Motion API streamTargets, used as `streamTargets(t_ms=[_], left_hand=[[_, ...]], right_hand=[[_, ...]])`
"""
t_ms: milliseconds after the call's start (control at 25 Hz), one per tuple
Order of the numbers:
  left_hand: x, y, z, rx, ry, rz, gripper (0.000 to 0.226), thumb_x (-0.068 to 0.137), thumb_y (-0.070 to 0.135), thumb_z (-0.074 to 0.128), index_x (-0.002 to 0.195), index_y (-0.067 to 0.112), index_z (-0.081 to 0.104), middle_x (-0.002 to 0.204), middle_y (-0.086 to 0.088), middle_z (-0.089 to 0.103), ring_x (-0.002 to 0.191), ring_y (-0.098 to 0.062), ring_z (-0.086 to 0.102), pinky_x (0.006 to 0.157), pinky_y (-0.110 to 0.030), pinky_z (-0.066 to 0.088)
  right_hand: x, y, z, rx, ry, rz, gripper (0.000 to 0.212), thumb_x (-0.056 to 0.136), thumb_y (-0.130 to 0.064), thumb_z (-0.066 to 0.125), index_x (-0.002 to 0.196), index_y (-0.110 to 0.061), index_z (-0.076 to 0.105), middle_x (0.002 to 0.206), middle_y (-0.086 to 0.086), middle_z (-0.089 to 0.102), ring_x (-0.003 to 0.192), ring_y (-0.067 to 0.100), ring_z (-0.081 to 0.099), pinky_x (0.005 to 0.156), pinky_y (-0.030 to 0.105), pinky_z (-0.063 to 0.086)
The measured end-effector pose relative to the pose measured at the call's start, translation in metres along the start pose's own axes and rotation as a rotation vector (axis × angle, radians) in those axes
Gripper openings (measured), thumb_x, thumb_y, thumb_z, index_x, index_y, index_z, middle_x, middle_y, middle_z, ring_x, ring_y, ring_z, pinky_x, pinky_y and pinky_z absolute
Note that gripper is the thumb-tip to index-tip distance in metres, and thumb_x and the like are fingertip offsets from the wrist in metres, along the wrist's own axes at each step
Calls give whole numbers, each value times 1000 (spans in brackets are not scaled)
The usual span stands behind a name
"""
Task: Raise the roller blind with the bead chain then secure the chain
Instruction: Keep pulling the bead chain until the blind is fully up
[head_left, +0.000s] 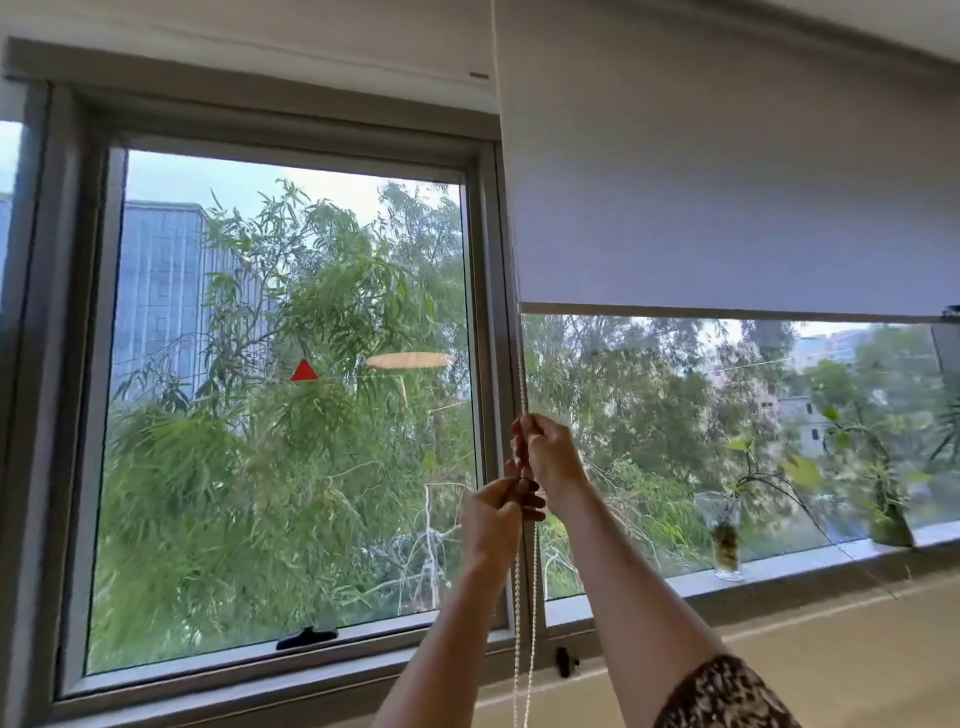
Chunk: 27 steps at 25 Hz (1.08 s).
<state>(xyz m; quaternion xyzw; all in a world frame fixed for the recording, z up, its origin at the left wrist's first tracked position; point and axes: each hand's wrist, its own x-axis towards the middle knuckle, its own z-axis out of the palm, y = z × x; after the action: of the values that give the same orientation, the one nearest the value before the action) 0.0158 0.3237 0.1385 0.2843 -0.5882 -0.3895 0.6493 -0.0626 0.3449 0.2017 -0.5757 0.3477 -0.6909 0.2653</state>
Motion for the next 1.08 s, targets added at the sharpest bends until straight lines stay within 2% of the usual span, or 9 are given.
streamTargets(t_ms=[120, 240, 440, 520, 680, 800, 880, 1000, 1080], left_hand=[[2, -11, 2, -20, -6, -4, 37, 85, -17, 48, 79, 10, 72, 68, -4, 74, 61, -14, 70, 56, -19, 56], [7, -23, 3, 39, -32, -18, 29, 89, -10, 51, 85, 9, 73, 61, 6, 74, 56, -4, 69, 52, -13, 52], [15, -69, 2, 66, -42, -67, 19, 90, -8, 52, 98, -9, 69, 76, -11, 71, 66, -19, 66, 67, -29, 57], [22, -89, 2, 93, -45, -69, 17, 90, -9, 52, 93, -10, 69, 68, -7, 69, 60, -15, 63, 58, -23, 55], [31, -140, 6, 180, -48, -119, 33, 88, -10, 51, 68, 9, 69, 54, 1, 64, 41, 0, 55, 42, -12, 43], [44, -190, 14, 246, -52, -165, 37, 84, -9, 52, 61, 15, 68, 58, -5, 65, 51, -12, 58, 53, -25, 48], [51, -224, 19, 278, -60, -195, 36, 82, -8, 53, 56, 14, 66, 58, -8, 63, 58, -19, 56, 60, -32, 45], [56, -273, 27, 271, -56, -217, 22, 76, 0, 58, 58, 11, 67, 62, -11, 62, 65, -18, 52, 65, -36, 41], [60, -299, 34, 259, -39, -239, 18, 73, 4, 61, 61, 13, 71, 64, -8, 67, 68, -16, 57, 67, -36, 47]], right_hand=[[4, 11, -2, -12, 8, 6, 27, 101, -13, 37, 84, -12, 58, 70, 7, 53, 63, 21, 49, 71, 41, 47], [6, 34, -5, -64, -23, 19, 25, 101, -17, 38, 88, -12, 59, 71, 6, 54, 62, 17, 50, 61, 30, 46], [14, 97, -15, -150, -9, 62, 27, 100, -20, 42, 79, -17, 59, 71, 5, 56, 65, 16, 52, 62, 28, 47], [20, 122, -19, -138, -15, 89, 25, 99, -21, 43, 81, -16, 60, 75, 7, 59, 68, 18, 55, 66, 31, 49], [29, 178, -33, -164, -73, 131, 24, 99, -20, 45, 90, -6, 62, 81, 12, 62, 73, 20, 58, 66, 28, 50], [35, 222, -49, -218, -82, 157, 24, 99, -20, 47, 87, -10, 65, 81, 9, 65, 76, 20, 61, 75, 33, 53], [39, 251, -61, -239, -93, 179, 24, 98, -22, 49, 85, -11, 66, 77, 6, 65, 74, 17, 61, 72, 29, 53], [43, 294, -78, -176, -112, 234, 24, 96, -21, 52, 84, -5, 66, 75, 9, 65, 72, 17, 62, 70, 29, 52], [45, 318, -89, -179, -107, 257, 24, 96, -21, 52, 86, -5, 67, 80, 14, 68, 73, 17, 62, 71, 32, 52]])
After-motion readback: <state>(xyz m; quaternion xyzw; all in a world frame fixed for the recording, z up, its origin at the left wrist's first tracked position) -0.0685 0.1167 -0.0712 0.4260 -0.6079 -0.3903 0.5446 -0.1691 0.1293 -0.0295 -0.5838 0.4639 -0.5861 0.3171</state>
